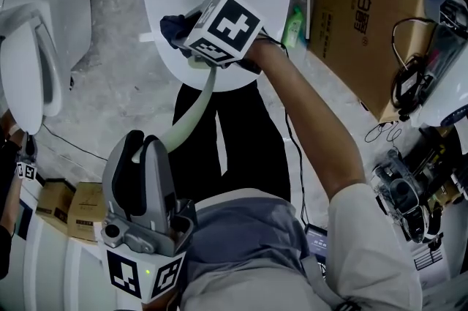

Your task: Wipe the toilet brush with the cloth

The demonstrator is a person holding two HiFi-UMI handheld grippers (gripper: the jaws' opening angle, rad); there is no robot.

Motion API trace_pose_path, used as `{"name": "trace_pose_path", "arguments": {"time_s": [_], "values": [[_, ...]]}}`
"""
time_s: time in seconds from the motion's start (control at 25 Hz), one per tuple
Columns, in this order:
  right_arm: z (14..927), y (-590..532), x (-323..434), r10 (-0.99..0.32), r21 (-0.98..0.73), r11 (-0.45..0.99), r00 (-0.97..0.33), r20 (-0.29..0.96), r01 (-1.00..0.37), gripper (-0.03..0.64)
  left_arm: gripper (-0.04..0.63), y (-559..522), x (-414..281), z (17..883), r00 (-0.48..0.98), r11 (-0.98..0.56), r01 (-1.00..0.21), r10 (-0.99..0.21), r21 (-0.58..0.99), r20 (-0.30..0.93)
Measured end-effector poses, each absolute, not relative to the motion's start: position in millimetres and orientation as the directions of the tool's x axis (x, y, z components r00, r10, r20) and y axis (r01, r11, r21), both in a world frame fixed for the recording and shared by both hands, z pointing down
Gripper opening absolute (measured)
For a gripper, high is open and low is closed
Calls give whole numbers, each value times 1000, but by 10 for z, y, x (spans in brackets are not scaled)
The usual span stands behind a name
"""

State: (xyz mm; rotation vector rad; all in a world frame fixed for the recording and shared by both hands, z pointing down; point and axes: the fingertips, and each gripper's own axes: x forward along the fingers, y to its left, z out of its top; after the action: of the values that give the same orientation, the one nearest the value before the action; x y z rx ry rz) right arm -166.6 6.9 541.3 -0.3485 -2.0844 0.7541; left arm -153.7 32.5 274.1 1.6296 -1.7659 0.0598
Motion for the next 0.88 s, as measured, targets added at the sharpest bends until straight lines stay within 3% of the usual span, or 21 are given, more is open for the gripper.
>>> {"name": "trace_pose_path", "arguments": {"time_s": [0.88], "values": [[5740, 46, -1792, 558, -703, 705, -538, 632, -94, 114, 0, 345, -1578, 2752, 43, 214, -880, -854, 425, 519]]}}
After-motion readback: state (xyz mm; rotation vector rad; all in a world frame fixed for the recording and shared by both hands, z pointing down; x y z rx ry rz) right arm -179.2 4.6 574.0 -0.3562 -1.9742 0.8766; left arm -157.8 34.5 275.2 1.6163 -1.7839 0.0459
